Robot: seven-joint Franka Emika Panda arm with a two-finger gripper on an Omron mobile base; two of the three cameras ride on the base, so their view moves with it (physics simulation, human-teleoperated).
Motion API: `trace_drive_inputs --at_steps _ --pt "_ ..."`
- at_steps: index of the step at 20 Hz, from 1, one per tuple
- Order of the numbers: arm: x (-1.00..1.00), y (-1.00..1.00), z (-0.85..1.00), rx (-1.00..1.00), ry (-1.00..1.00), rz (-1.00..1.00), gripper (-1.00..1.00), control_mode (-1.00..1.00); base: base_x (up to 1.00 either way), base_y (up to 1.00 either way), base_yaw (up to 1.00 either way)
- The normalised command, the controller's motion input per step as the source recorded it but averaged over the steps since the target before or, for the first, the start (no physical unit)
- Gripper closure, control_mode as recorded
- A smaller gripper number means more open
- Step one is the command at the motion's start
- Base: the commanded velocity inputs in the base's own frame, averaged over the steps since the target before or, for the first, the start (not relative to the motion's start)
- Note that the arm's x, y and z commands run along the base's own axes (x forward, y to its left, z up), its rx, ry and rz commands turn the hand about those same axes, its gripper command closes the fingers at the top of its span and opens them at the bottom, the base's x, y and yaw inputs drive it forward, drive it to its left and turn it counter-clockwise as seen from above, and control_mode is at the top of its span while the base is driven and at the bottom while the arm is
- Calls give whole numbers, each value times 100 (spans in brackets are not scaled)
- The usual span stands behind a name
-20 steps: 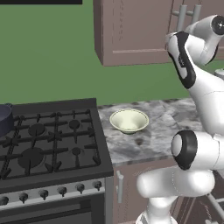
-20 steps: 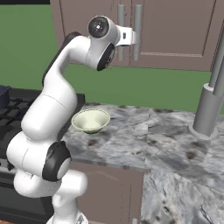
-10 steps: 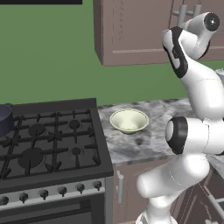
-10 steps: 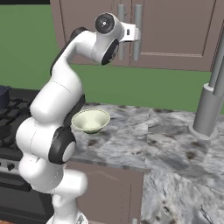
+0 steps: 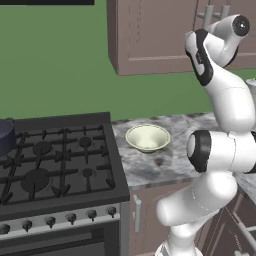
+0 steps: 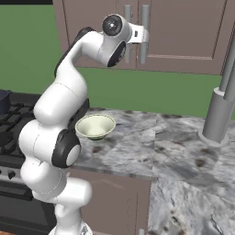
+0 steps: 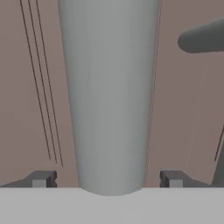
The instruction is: Open the cabinet and move the ladle to the pot. Then close the cabinet.
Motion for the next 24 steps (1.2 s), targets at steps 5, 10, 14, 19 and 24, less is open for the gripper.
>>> trace_drive_inputs --at_steps 5,10,14,19,24 --pt "34 8 -7 2 -1 14 100 -100 0 0 0" --pt "1 48 -4 0 -5 20 100 -100 0 0 0" --pt "-54 76 1 -8 -8 9 100 -100 0 0 0" --pt "-97 62 16 -13 -13 1 100 -100 0 0 0" --pt "-100 58 29 -19 -11 0 100 -100 0 0 0"
